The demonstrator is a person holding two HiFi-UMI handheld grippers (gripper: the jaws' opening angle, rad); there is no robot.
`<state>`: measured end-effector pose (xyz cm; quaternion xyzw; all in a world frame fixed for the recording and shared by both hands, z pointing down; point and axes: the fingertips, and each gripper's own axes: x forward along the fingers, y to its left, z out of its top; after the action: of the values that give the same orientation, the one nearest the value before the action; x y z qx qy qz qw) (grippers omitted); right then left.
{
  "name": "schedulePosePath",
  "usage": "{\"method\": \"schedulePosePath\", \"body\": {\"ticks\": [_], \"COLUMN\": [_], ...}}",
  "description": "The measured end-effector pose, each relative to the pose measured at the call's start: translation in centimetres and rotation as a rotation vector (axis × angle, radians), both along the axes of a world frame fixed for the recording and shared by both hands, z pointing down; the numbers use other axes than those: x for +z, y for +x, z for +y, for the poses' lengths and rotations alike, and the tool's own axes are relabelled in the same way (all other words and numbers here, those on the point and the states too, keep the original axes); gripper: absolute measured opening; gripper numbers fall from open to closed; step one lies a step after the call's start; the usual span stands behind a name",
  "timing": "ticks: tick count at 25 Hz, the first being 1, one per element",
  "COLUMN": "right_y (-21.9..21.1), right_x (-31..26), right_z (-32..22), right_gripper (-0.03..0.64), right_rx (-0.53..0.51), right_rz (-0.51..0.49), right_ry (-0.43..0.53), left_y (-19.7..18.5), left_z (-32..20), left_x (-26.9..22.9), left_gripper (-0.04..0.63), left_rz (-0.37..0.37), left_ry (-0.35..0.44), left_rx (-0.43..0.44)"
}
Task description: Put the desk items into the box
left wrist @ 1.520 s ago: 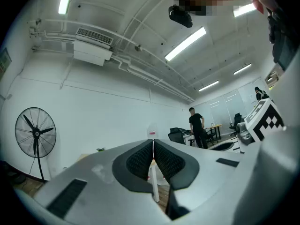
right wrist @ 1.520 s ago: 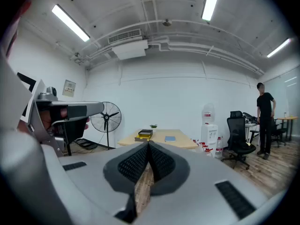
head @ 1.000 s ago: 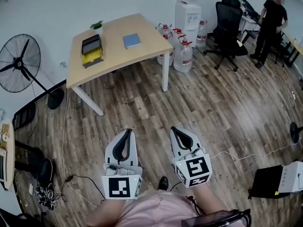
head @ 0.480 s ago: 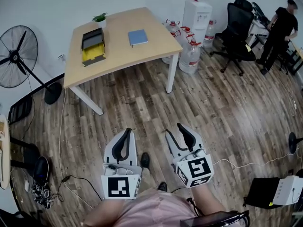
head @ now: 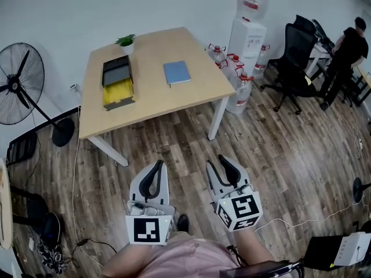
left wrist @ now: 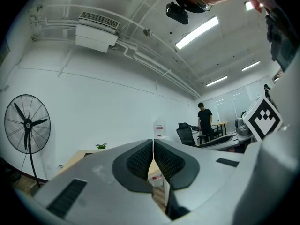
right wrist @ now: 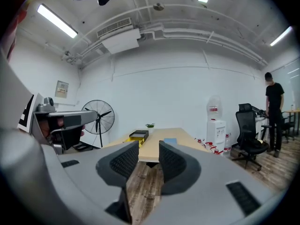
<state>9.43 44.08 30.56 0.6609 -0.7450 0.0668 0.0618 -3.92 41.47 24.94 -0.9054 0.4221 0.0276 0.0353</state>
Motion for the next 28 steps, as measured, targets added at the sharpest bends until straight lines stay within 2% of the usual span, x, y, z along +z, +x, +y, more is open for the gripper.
{"method": "schedulePosePath", "body": {"ticks": [7,16,20,24,28], "right_y": [-0.1,2.4,4.2,6.5,10.1], "right_x": [-0.6,0.9,1.7,2.7,2.8], "right_z": [-5.6,-9.4,-11.8,-15.4,-19.2], "right_gripper": [0.126,0.121,0.120,0.117,0.115], "right_rx": [0.019,0.048,0.048,0.048,0.037], "right_rz": [0.020,0.008,-0.004,0.013,-0.011], "right_ry": [0.015,-0.019,-0.024,-0.024,-0.027], "left_y": [-0.4,2.3,4.1,6.4,10.5], "left_z": [-5.8,-9.9,-12.3,-15.8,-19.5], "left_x": [0.3,2.0,2.8,4.4,4.3], "left_gripper": [0.017,0.017,0.017,0.017,0.017], "left_rz": [0.002,-0.015,-0.029,-0.092,-0.130], "left_ry": [-0.003,-0.043,-0.048,-0.029,-0.030], "left_rx": [0.010,0.042,0.042,0.040,0.043]}}
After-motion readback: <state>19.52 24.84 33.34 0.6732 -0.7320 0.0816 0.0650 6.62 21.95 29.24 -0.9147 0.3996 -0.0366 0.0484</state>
